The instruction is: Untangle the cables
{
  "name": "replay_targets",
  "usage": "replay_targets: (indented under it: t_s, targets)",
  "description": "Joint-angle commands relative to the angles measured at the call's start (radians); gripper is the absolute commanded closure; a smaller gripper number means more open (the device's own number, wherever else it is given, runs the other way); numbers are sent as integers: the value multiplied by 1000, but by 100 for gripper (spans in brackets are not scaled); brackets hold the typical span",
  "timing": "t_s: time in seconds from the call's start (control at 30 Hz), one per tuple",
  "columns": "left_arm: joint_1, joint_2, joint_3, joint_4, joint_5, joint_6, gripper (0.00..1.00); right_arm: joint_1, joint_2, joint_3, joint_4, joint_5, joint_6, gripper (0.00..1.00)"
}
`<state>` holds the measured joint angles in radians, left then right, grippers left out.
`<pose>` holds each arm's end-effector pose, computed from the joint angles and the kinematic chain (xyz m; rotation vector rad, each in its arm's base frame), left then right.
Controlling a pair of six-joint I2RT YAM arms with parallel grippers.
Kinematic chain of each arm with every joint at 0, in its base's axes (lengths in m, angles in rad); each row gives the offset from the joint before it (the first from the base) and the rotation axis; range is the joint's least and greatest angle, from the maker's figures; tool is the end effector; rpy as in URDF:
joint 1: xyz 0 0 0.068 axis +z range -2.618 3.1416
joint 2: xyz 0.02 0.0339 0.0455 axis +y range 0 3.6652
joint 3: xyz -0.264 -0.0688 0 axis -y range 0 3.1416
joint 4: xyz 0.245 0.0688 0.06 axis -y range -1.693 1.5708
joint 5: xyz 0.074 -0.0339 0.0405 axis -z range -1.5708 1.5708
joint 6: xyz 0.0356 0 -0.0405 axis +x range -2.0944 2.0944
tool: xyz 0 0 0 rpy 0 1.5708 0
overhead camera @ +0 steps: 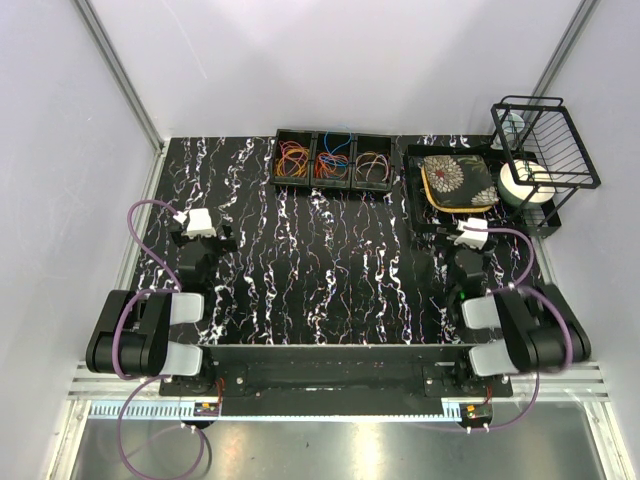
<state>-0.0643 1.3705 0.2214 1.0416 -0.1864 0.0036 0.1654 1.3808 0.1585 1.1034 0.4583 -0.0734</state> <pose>0.2308 -0.0082 0.1616 -0.0835 1.6755 0.1106 0.2150 0.0199 0.1504 0.1428 1.6812 -0.3175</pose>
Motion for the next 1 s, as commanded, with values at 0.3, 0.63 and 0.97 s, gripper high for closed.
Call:
replay_targets:
  t_s: [0.3,0.63,0.97]
  targets:
    - [3,2,7,74,11,9,1,-106,187,141,142,-105,66,0]
    - [3,2,7,74,11,7,1,-106,187,161,92,-112,66,0]
    - [3,1,7,74,11,7,1,-115,185,170,69,-124,67,0]
